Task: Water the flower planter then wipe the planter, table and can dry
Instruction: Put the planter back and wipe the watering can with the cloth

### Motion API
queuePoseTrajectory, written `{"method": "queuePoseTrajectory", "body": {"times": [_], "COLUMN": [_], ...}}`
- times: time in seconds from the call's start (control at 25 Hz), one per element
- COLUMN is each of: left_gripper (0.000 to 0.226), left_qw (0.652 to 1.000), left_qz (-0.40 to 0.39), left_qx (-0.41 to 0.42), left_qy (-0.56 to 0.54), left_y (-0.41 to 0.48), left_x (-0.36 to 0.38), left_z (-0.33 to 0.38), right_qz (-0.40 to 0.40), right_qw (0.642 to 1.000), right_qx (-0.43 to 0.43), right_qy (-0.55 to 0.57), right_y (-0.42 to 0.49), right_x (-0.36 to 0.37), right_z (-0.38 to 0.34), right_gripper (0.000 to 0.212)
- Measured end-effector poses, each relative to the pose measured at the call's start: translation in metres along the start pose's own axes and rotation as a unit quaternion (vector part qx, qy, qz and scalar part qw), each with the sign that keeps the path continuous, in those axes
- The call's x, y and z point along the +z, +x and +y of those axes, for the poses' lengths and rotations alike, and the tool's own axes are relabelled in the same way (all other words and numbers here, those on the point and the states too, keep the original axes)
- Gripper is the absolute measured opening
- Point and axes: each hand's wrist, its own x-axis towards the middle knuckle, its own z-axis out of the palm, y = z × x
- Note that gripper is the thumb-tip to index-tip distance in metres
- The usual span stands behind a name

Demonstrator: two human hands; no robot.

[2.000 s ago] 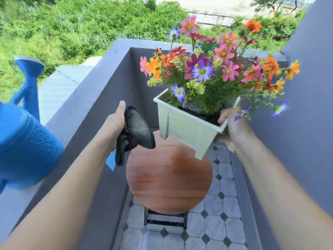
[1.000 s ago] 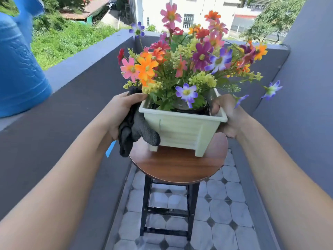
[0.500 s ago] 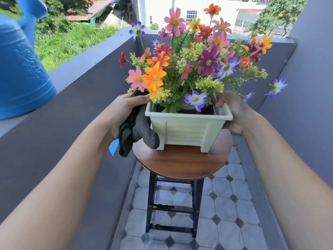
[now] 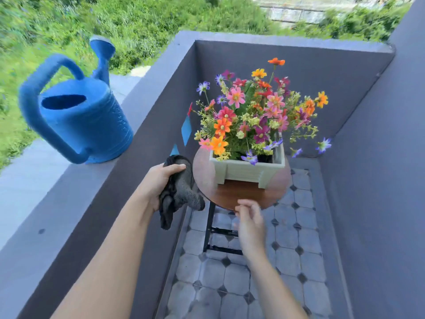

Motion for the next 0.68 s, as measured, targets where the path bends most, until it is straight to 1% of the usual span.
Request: {"method": "queuePoseTrajectory", "body": {"times": [0.08, 0.12, 0.16, 0.2, 0.28, 0.32, 0.36, 0.4, 0.52, 0.56, 0.6, 0.68], "left_gripper": [0.012, 0.015, 0.016, 0.017, 0.022, 0.028, 0.032, 0.032, 0.02, 0.017, 0.018, 0.019], "left_qw": [0.999, 0.999, 0.999, 0.999, 0.999, 0.999, 0.999, 0.997, 0.991, 0.988, 0.986, 0.98], "left_qz": [0.013, 0.01, 0.006, 0.003, -0.003, 0.001, 0.008, 0.013, 0.012, 0.019, 0.024, 0.032], "left_qx": [0.003, 0.005, 0.006, 0.01, 0.028, 0.04, 0.054, 0.07, 0.128, 0.148, 0.167, 0.195], "left_qy": [0.032, 0.044, 0.048, 0.046, 0.024, 0.013, 0.001, -0.01, -0.024, -0.023, -0.019, 0.001], "left_y": [-0.021, -0.032, -0.042, -0.052, -0.069, -0.076, -0.081, -0.086, -0.101, -0.105, -0.108, -0.112], "left_x": [0.004, 0.003, 0.002, -0.002, -0.005, -0.008, -0.011, -0.014, -0.023, -0.025, -0.029, -0.038], "left_z": [0.019, 0.028, 0.038, 0.049, 0.068, 0.079, 0.089, 0.099, 0.129, 0.139, 0.148, 0.165], "right_qz": [-0.066, -0.1, -0.14, -0.182, -0.268, -0.299, -0.314, -0.324, -0.352, -0.371, -0.396, -0.45], "right_qw": [0.995, 0.992, 0.988, 0.982, 0.957, 0.943, 0.936, 0.933, 0.925, 0.915, 0.903, 0.88], "right_qx": [-0.018, -0.018, -0.005, 0.028, 0.103, 0.114, 0.106, 0.083, -0.016, -0.023, -0.017, 0.002], "right_qy": [-0.068, -0.072, -0.06, -0.033, 0.051, 0.09, 0.117, 0.134, 0.144, 0.155, 0.163, 0.153], "right_y": [-0.012, -0.019, -0.028, -0.035, -0.043, -0.047, -0.049, -0.052, -0.05, -0.05, -0.049, -0.049], "right_x": [0.011, 0.018, 0.026, 0.036, 0.051, 0.057, 0.061, 0.064, 0.069, 0.07, 0.072, 0.079], "right_z": [-0.025, -0.041, -0.059, -0.077, -0.109, -0.125, -0.14, -0.154, -0.193, -0.207, -0.219, -0.241], "right_gripper": [0.017, 0.016, 0.021, 0.029, 0.046, 0.05, 0.047, 0.04, 0.015, 0.008, 0.007, 0.01]}}
